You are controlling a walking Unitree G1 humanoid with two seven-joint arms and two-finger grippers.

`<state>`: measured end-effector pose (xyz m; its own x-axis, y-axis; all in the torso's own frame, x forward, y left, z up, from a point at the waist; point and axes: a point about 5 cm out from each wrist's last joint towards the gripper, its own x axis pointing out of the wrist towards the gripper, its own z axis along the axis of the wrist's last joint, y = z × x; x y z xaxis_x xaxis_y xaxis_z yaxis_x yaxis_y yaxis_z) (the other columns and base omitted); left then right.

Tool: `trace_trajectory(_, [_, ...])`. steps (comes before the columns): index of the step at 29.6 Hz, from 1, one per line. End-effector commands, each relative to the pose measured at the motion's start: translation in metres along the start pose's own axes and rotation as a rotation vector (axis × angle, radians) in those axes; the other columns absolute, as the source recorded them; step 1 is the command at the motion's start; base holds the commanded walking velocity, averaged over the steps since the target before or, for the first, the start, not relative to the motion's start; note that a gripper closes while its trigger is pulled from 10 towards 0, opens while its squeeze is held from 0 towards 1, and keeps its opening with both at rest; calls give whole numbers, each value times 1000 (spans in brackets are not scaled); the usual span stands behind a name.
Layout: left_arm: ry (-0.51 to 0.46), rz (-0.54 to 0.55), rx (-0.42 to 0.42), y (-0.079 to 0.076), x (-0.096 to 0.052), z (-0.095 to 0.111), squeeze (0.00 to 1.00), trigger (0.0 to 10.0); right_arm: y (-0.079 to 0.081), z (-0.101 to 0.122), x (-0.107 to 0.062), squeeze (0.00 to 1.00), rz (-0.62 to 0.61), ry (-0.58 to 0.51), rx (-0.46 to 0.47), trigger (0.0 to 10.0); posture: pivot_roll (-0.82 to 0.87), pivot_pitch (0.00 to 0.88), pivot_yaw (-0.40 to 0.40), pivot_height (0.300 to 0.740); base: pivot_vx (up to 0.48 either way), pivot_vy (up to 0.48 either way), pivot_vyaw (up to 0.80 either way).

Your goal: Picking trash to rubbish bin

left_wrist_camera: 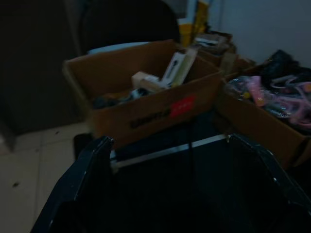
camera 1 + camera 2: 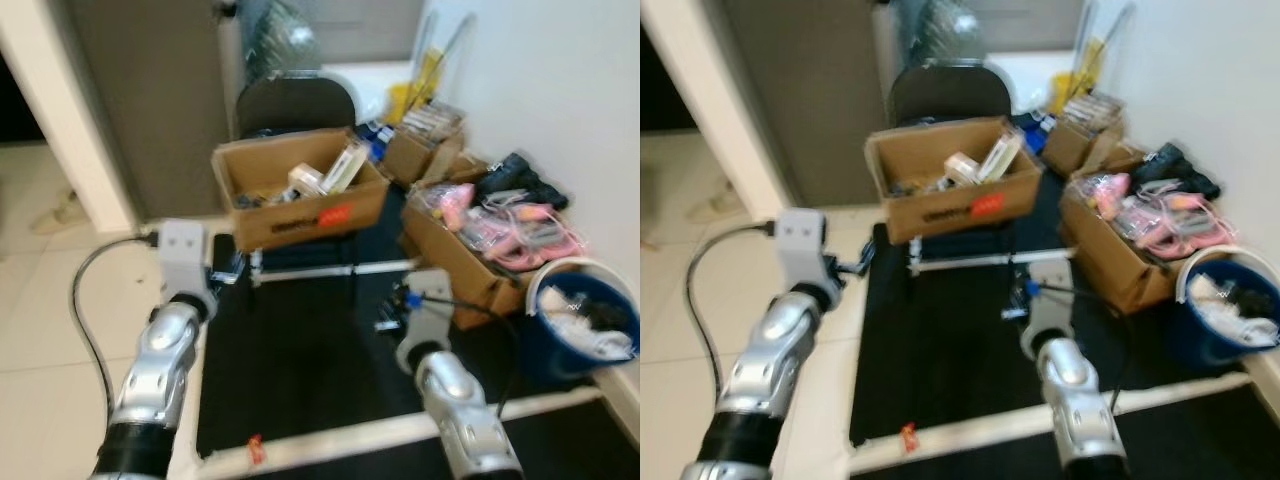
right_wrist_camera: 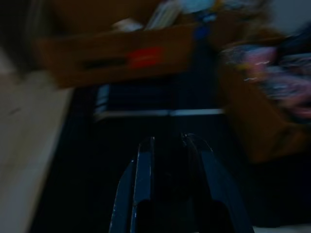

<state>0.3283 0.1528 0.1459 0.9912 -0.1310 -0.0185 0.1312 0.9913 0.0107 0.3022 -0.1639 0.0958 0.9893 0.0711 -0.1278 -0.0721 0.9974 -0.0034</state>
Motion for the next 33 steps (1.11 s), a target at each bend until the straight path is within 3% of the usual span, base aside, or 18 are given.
trace_trajectory(1, [21, 23, -1, 6, -3, -5, 0, 10000, 9, -4, 0, 0, 23, 14, 16, 10000, -59, 85, -10, 740, 368, 0, 0])
trace_trajectory(33, [25, 16, 5, 8, -2, -4, 0, 10000, 7, -4, 3, 0, 10, 14, 25, 10000, -51, 83, -3, 740, 363, 0, 0])
